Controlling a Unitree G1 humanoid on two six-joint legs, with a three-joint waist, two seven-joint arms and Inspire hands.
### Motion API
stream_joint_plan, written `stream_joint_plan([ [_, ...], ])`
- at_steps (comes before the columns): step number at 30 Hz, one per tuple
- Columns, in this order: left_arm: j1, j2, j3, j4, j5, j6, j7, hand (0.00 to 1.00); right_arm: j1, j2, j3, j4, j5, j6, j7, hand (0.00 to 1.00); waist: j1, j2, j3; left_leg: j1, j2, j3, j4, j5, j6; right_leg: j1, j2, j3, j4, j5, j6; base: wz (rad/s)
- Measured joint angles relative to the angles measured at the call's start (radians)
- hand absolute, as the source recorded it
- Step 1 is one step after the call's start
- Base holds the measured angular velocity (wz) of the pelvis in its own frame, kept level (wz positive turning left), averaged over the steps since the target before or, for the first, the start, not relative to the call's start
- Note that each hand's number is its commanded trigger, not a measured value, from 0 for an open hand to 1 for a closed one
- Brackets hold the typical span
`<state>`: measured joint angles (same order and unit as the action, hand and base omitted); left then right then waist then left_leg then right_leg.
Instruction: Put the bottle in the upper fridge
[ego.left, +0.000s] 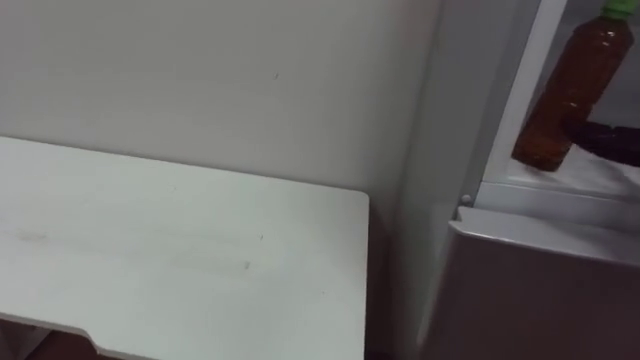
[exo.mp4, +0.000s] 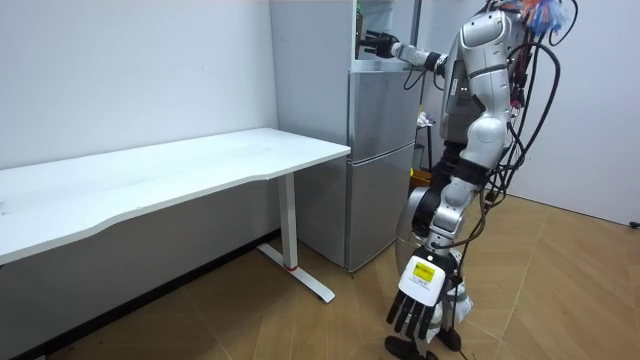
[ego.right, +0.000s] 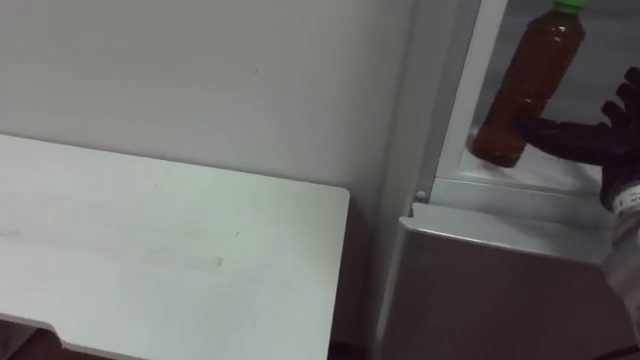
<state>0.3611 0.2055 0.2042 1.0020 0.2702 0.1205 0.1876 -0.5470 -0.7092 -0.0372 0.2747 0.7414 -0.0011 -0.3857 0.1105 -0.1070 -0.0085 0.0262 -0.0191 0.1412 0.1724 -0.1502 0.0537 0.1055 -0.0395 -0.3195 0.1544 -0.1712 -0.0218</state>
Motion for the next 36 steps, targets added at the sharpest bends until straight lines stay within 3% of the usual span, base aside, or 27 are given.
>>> stream_joint_plan([
  [3,-0.006,-0.004,-0.005,0.009,-0.001,-0.004,0.007,0.00,0.043,0.026,0.000,-0.101,-0.087,-0.006,-0.014,0.00,-0.005,0.010,-0.0013,0.001,0.002,0.008,-0.002,0.000,0.000,0.002,0.001,0.007,0.003,0.001,-0.001,-0.08],
  [6,-0.022,-0.005,-0.033,0.013,-0.002,-0.004,0.007,0.00,0.090,0.078,0.000,-0.204,-0.152,-0.007,-0.021,0.00,-0.010,0.023,-0.0005,0.007,0.005,0.016,-0.001,-0.001,-0.001,-0.003,0.001,0.017,0.013,0.001,-0.002,-0.10],
  [10,-0.060,-0.008,-0.074,0.044,-0.006,-0.007,0.023,0.00,0.229,0.164,0.006,-0.373,-0.313,-0.028,-0.040,0.00,-0.012,0.033,0.0042,0.012,0.007,0.028,-0.001,-0.001,-0.001,-0.011,0.000,0.026,0.012,0.000,-0.003,-0.07],
  [14,-0.082,-0.011,-0.121,0.062,-0.007,-0.020,0.026,0.00,0.310,0.231,0.007,-0.412,-0.323,-0.033,-0.050,0.00,-0.025,0.034,0.0053,0.012,0.010,0.057,-0.001,-0.001,0.000,-0.025,0.005,0.070,0.014,-0.002,-0.004,-0.23],
  [18,-0.093,-0.012,-0.148,0.068,-0.005,-0.030,0.030,0.00,0.353,0.258,0.003,-0.466,-0.319,-0.033,-0.070,0.00,-0.055,0.037,0.0041,0.006,0.011,0.072,-0.003,-0.001,0.001,-0.037,0.006,0.080,0.013,0.005,-0.002,-0.13],
  [23,-0.098,-0.021,-0.174,0.103,-0.004,-0.059,0.048,0.00,0.472,0.347,0.002,-0.597,-0.386,-0.085,-0.080,0.00,-0.082,0.057,0.0052,0.021,0.013,0.093,-0.009,-0.008,0.001,-0.036,0.012,0.111,0.012,0.007,-0.001,-0.16],
  [28,-0.100,-0.045,-0.187,0.130,-0.005,-0.066,0.046,0.00,0.517,0.368,0.000,-0.612,-0.424,-0.093,-0.091,0.00,-0.102,0.078,-0.0016,0.025,0.015,0.107,-0.009,-0.018,0.002,-0.045,0.013,0.129,0.013,0.007,0.000,-0.16],
  [33,-0.110,-0.046,-0.190,0.130,-0.006,-0.067,0.046,0.00,0.584,0.415,-0.017,-0.641,-0.439,-0.121,-0.091,0.00,-0.109,0.088,0.0018,0.026,0.017,0.110,-0.010,-0.020,-0.001,-0.044,0.016,0.132,0.013,0.007,0.000,-0.01],
  [36,-0.119,-0.045,-0.213,0.127,-0.032,-0.077,0.046,0.00,0.672,0.453,-0.010,-0.643,-0.477,-0.129,-0.091,0.00,-0.108,0.087,0.0012,0.024,0.020,0.122,-0.009,-0.022,-0.001,-0.052,0.018,0.147,0.017,0.004,-0.001,-0.09],
])
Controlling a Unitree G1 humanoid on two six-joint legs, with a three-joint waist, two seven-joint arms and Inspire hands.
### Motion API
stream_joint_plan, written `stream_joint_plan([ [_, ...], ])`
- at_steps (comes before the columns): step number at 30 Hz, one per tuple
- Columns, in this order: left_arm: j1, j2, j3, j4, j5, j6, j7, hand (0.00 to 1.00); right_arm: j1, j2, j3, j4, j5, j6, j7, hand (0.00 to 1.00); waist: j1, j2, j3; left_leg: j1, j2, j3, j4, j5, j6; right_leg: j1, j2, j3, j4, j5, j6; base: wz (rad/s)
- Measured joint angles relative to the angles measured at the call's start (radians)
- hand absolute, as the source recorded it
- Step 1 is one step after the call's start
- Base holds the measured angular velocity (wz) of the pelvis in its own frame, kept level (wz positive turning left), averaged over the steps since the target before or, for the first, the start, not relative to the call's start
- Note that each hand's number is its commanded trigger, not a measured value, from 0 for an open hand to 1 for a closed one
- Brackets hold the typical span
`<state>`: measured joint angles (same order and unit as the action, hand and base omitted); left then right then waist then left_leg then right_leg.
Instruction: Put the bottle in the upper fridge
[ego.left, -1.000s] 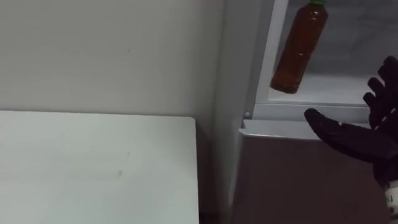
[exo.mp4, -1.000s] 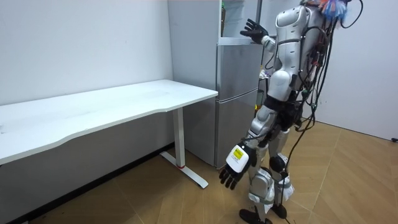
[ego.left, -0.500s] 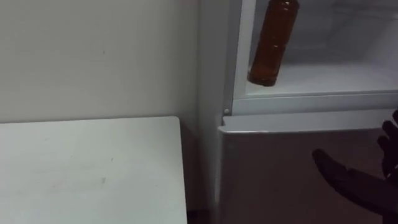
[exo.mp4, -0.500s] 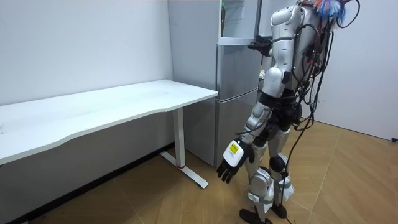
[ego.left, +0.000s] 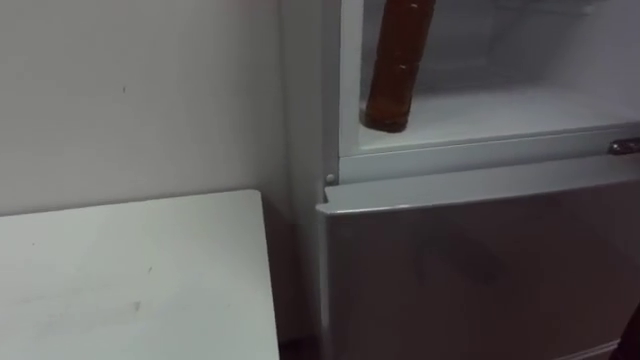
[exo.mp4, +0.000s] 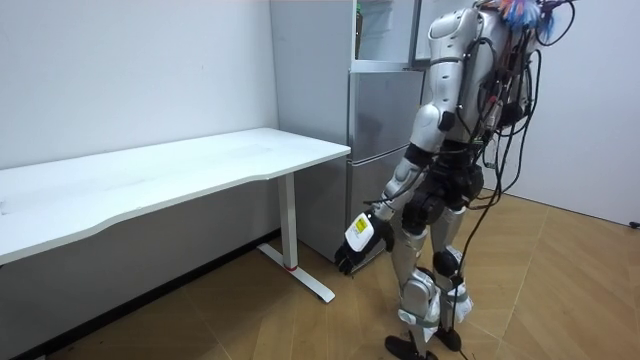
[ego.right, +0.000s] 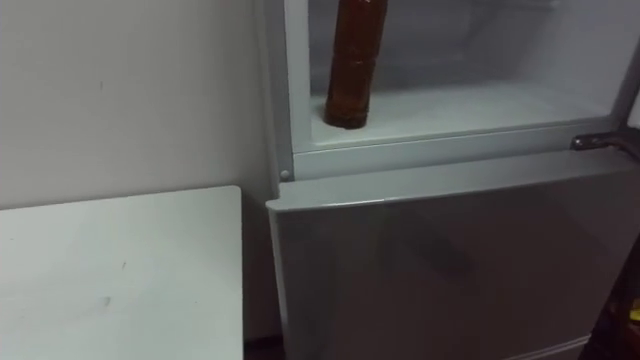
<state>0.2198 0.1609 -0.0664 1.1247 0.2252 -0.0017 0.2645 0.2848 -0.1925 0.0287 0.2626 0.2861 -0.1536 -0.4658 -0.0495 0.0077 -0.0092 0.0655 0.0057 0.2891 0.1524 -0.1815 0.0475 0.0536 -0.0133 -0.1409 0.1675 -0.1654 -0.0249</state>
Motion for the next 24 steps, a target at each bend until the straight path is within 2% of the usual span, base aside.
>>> stream_joint_plan([
  [6,0.007,-0.002,0.010,-0.001,-0.017,-0.007,0.023,0.00,0.001,0.007,-0.011,0.250,0.026,0.002,-0.041,0.00,0.000,0.001,0.0000,0.007,-0.001,0.000,-0.003,-0.001,-0.001,0.002,-0.002,0.001,0.002,-0.006,0.001,0.00],
  [10,0.023,0.000,0.023,-0.001,-0.017,-0.004,0.029,0.00,0.010,0.007,-0.013,0.336,0.025,0.001,-0.067,0.00,-0.002,-0.009,0.0024,0.011,-0.001,0.000,-0.003,-0.001,-0.001,0.006,-0.001,0.000,0.001,-0.006,0.001,0.01],
  [11,0.029,0.000,0.025,-0.002,-0.015,-0.004,0.029,0.00,0.012,0.008,-0.013,0.372,0.025,0.002,-0.068,0.00,-0.001,-0.014,0.0055,0.018,-0.001,0.000,-0.004,-0.002,-0.001,0.015,-0.001,0.000,-0.001,-0.007,0.001,0.05],
  [18,0.048,0.000,0.032,-0.006,-0.016,0.005,0.029,0.00,0.011,0.025,-0.016,0.480,0.081,0.003,-0.086,0.00,-0.004,-0.023,0.0084,0.020,-0.002,-0.004,-0.002,-0.005,-0.001,0.018,-0.001,-0.001,-0.001,-0.010,0.002,0.01],
  [24,0.047,0.008,0.034,-0.011,-0.017,-0.002,0.029,0.00,0.009,0.027,-0.095,0.481,0.149,0.003,-0.091,0.00,-0.027,-0.022,0.0087,0.015,-0.007,-0.019,-0.001,-0.007,0.000,0.017,-0.002,0.000,-0.001,-0.014,0.006,0.04],
])
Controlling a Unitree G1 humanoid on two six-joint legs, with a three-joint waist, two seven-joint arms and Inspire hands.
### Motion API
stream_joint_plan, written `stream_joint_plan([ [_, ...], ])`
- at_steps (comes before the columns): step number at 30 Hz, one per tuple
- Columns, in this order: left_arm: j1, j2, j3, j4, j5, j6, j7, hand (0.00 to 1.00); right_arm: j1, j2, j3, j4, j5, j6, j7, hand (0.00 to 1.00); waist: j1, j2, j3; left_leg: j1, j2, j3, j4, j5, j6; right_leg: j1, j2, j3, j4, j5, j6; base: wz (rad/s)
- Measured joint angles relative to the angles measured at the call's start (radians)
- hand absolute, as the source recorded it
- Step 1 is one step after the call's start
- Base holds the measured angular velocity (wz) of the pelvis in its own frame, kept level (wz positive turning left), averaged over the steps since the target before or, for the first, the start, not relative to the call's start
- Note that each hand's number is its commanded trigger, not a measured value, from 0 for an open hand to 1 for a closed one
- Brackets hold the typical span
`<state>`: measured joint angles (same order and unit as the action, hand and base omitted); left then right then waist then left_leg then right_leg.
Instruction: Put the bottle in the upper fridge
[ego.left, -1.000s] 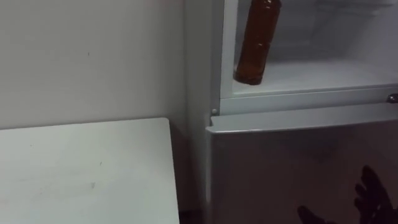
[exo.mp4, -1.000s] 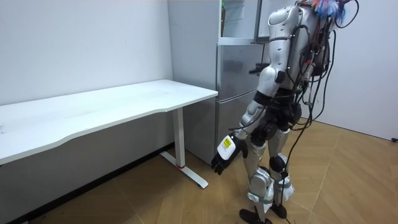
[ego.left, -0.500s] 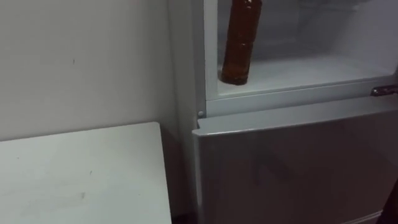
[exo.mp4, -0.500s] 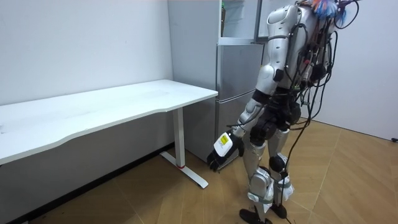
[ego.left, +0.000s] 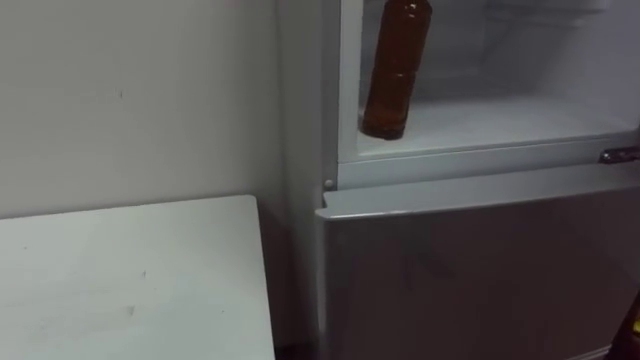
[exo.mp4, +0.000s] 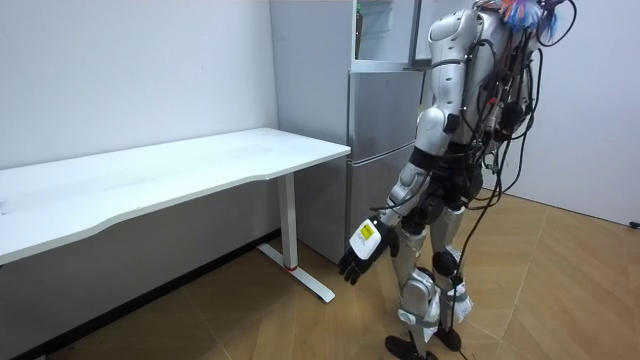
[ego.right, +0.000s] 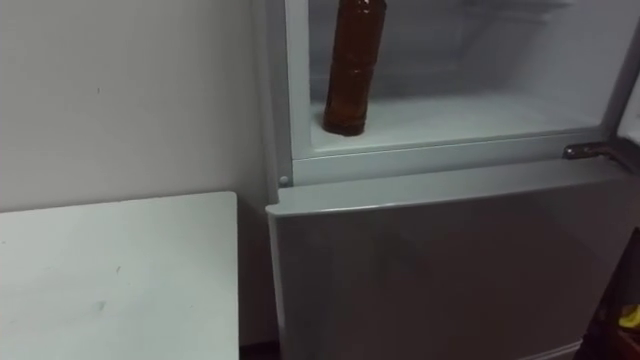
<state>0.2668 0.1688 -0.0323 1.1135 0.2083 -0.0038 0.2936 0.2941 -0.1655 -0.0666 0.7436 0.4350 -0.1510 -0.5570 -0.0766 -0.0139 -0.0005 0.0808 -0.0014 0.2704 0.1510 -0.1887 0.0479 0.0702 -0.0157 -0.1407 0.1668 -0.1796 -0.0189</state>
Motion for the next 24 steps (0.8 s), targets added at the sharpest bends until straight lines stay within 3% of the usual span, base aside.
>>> stream_joint_plan([
  [12,0.005,0.007,0.080,-0.017,0.000,-0.018,0.001,0.00,-0.013,-0.020,-0.203,-0.060,0.117,-0.003,-0.121,0.00,-0.020,-0.011,-0.0050,0.015,-0.001,0.001,-0.013,0.000,-0.001,0.000,0.002,0.009,0.005,-0.002,-0.002,-0.05],
  [18,0.010,0.012,0.134,-0.035,-0.002,-0.019,-0.008,0.00,-0.007,-0.038,-0.320,-0.209,0.212,-0.005,-0.234,0.00,-0.046,-0.040,-0.0002,0.016,-0.002,0.001,-0.017,0.000,-0.002,-0.005,0.001,0.011,0.020,-0.014,-0.003,0.01],
  [24,0.008,0.020,0.150,-0.042,0.002,-0.032,-0.018,0.00,-0.026,-0.074,-0.421,-0.329,0.217,-0.044,-0.316,0.00,-0.061,-0.058,0.0008,0.015,-0.004,-0.001,-0.018,0.000,-0.002,-0.004,0.002,0.009,0.015,-0.014,-0.003,0.00],
])
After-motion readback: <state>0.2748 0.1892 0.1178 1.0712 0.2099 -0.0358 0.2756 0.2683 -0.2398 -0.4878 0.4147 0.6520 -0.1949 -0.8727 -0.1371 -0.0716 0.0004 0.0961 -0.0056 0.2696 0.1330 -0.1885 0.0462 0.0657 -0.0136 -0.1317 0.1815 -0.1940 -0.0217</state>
